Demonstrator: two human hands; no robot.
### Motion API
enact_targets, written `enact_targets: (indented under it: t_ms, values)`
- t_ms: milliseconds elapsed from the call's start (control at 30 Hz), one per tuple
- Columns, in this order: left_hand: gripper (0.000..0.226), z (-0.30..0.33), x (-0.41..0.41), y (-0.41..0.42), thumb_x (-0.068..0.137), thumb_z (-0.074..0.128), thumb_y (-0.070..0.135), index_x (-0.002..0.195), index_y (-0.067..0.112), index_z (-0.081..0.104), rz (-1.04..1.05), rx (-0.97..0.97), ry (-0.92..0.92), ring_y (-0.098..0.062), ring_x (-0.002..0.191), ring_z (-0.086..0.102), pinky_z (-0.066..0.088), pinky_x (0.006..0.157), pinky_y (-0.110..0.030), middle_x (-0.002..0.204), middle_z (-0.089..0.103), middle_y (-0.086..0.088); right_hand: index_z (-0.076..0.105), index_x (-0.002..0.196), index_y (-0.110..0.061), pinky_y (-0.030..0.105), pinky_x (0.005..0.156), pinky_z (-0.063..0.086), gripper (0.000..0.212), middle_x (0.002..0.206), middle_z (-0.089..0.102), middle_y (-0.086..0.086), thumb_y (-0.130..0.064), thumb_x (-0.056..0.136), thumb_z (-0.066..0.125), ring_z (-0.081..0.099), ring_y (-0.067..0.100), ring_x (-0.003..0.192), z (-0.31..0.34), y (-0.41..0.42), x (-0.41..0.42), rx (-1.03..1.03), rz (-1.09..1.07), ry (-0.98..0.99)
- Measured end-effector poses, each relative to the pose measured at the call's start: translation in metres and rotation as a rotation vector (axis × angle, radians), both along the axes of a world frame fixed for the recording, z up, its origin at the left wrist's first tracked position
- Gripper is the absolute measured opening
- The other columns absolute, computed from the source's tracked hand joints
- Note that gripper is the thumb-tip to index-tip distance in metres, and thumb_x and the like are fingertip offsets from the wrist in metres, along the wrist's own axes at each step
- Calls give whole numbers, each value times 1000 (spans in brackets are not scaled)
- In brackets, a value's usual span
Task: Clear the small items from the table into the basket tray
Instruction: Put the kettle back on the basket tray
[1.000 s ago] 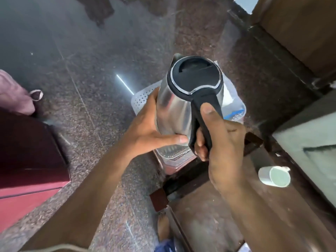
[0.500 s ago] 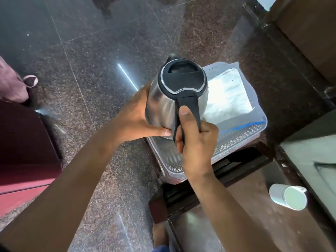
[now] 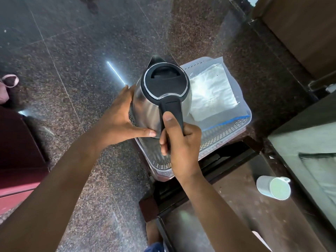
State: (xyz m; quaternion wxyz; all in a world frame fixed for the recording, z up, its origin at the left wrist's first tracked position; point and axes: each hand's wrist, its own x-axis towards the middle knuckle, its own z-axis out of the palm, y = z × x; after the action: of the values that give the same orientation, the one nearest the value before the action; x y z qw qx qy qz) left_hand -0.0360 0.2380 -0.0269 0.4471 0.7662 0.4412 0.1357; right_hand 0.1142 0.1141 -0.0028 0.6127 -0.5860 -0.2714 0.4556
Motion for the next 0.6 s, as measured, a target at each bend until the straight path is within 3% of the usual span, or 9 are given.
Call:
enact_targets:
  t_ms: [33,100,200,233,333,433,500,600]
  values:
    - [127,2,-1,-1,58,95,59,163,54,25,-3,9,-5,21,150,26,30,119,-22,159,35,40,57,54,-3,21,42,38,59,41,49,-2,-50,90,65,46,12,36,1,-1,1,0,17,7]
    - [125,7,-2,-4,62,94,55,163,56,19,6,-4,17,30,143,26,29,114,-18,160,35,40,63,58,-3,22,46,43,59,45,56,0,-52,91,65,53,12,40,3,-3,3,-8,43,-26]
    - [122,18,-4,-12,82,91,28,167,56,7,86,-56,66,1,160,22,21,129,-42,176,23,25,67,58,-12,34,53,49,60,51,64,-1,-63,89,66,62,12,49,7,-9,14,-44,56,-167]
    - [116,23,-3,-14,88,87,19,167,54,9,128,-40,39,-4,162,20,19,131,-46,177,22,23,67,58,-17,38,55,49,61,51,64,-4,-69,89,65,62,11,51,8,-11,20,-56,56,-227]
    - [92,42,6,-22,97,73,2,168,37,28,252,148,-120,-5,162,29,23,135,-49,173,35,17,73,67,-26,31,66,55,59,62,72,-11,-80,86,59,71,5,64,11,-19,48,-96,-4,-382]
    - [75,66,28,-30,92,65,6,162,26,45,293,286,-287,-3,156,40,30,133,-43,165,49,15,76,81,-32,14,73,57,36,81,78,-20,-65,90,67,74,-3,80,12,-25,84,-189,-94,-576]
    - [70,83,46,-38,92,66,7,159,23,50,272,354,-343,-9,154,46,34,131,-43,162,53,12,77,88,-35,18,79,60,15,87,78,-22,-47,90,69,74,-6,86,12,-27,108,-259,-115,-673]
    - [63,101,74,-52,95,65,4,156,14,53,156,417,-397,-11,152,49,35,128,-33,159,57,4,78,104,-32,32,85,63,18,97,79,-18,-38,91,67,74,-1,91,10,-24,138,-367,-111,-811]
